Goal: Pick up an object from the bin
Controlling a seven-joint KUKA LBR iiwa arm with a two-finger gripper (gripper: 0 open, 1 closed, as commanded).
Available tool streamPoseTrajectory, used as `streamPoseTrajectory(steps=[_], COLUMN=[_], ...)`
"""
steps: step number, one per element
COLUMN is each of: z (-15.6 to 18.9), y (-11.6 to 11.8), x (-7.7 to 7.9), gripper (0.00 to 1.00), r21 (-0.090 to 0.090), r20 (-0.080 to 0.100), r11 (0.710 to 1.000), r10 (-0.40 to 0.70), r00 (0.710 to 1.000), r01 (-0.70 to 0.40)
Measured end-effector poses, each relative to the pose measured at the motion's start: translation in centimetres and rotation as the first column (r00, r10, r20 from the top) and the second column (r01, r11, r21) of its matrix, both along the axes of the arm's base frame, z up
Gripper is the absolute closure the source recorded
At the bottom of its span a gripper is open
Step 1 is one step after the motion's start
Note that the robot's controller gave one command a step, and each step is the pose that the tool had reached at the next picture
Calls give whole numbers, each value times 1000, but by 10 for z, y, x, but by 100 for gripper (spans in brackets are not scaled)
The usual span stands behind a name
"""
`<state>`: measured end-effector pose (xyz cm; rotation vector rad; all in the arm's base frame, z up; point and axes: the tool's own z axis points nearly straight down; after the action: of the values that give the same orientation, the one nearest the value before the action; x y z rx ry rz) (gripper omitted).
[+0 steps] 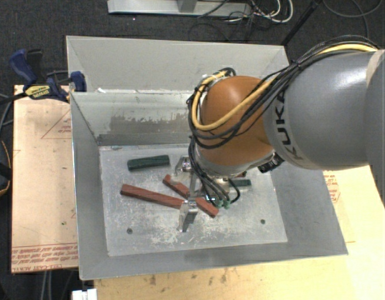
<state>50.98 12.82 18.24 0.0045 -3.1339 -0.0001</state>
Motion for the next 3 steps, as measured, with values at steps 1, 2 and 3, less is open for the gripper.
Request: streamPoseTrajectory(steps=[1,2,3], z=[3,5,-93], y=[0,-15,1], x=[1,-16,71], gripper=[0,0,100], r21=[1,1,8], r20=[5,7,21], r11=[1000,1000,999], r10=[-2,-14,-36], r00=[1000,1000,999], r01=[2,14,36])
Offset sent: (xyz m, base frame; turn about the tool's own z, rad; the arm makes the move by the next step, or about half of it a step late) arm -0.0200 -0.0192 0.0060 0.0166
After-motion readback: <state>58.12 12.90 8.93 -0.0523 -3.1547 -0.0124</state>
